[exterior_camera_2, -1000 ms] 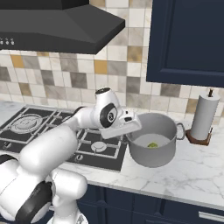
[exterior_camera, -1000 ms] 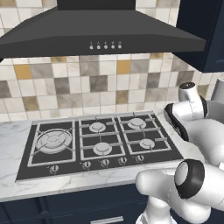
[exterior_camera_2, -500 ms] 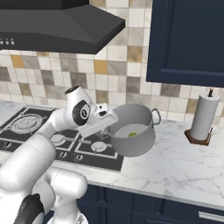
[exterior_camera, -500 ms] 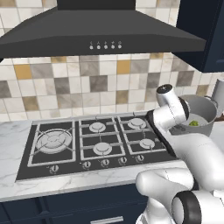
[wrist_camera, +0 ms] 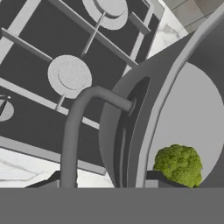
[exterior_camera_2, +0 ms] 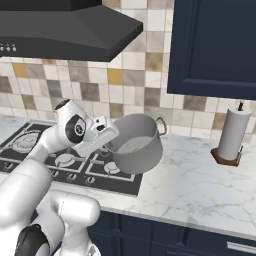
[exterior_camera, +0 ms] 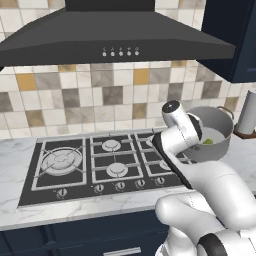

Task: Turn on the sink faucet. Then move the broccoli from the counter to the sink. Turn off the sink. Move the vegetable from the sink to the pot next to the stove. Finally move the pot to the front left burner.

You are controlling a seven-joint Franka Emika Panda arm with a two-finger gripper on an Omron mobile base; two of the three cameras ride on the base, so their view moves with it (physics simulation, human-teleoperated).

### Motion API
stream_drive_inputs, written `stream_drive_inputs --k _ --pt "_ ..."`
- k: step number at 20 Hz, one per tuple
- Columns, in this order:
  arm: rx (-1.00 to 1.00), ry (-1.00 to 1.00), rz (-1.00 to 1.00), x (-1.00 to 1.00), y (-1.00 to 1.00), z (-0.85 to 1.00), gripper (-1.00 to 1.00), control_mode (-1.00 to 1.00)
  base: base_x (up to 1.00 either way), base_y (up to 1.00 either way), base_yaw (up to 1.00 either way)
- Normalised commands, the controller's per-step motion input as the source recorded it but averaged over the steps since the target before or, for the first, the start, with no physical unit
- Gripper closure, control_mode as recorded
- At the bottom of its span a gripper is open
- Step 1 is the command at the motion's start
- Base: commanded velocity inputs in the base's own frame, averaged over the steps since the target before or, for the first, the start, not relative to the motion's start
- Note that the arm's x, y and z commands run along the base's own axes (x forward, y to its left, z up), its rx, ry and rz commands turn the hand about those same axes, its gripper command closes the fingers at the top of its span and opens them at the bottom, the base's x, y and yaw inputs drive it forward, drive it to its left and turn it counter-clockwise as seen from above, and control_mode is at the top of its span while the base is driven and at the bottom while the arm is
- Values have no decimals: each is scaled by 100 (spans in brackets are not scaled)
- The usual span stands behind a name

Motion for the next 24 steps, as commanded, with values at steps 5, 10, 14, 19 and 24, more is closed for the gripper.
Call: stream_drive_inputs --k 5,10,14,19,24 --pt "0 0 0 2 -2 4 100 -100 0 0 0" --pt "3 0 3 4 1 22 100 -100 0 0 0" --pt "2 0 2 8 1 25 100 -100 0 0 0" --pt "2 0 1 5 8 27 100 -100 0 0 0" --pt "4 5 4 12 14 15 100 -100 0 0 0"
